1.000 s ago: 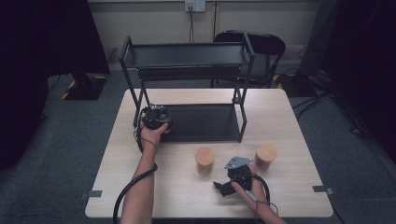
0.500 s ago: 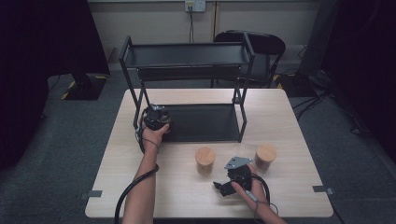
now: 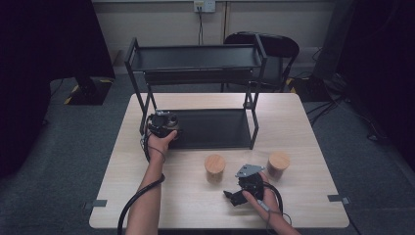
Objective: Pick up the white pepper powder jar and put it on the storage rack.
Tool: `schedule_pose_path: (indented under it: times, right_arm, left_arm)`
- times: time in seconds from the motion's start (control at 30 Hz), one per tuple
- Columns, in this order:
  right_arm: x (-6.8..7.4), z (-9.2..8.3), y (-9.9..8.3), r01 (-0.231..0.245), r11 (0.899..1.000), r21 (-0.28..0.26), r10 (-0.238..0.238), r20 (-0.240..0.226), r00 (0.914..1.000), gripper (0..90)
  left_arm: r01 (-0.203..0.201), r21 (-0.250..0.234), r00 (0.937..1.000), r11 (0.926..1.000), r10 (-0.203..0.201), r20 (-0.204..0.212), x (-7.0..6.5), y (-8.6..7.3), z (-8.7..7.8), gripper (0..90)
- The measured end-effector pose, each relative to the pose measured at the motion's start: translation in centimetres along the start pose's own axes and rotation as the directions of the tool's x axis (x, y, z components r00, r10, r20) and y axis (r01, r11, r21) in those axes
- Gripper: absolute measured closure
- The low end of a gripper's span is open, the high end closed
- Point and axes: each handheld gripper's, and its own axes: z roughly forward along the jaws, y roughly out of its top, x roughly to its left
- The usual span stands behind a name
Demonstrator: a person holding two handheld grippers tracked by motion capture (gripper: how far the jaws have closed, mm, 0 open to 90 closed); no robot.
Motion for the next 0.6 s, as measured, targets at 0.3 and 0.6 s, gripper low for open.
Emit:
schedule_pose_path:
  times: [0.3,0.6]
  right_arm:
    - [0.0,0.0,0.0,0.000,1.000,0.000,0.000,0.000,1.0000,0.0]
    - [0.0,0.0,0.0,0.000,1.000,0.000,0.000,0.000,1.0000,0.0]
  left_arm:
    - [0.005,0.000,0.9999,1.0000,-0.005,0.010,-0.3,-0.5,-0.6,7.3]
    - [0.021,-0.006,0.9995,0.9998,-0.021,0.022,-0.6,-1.1,-1.0,6.9]
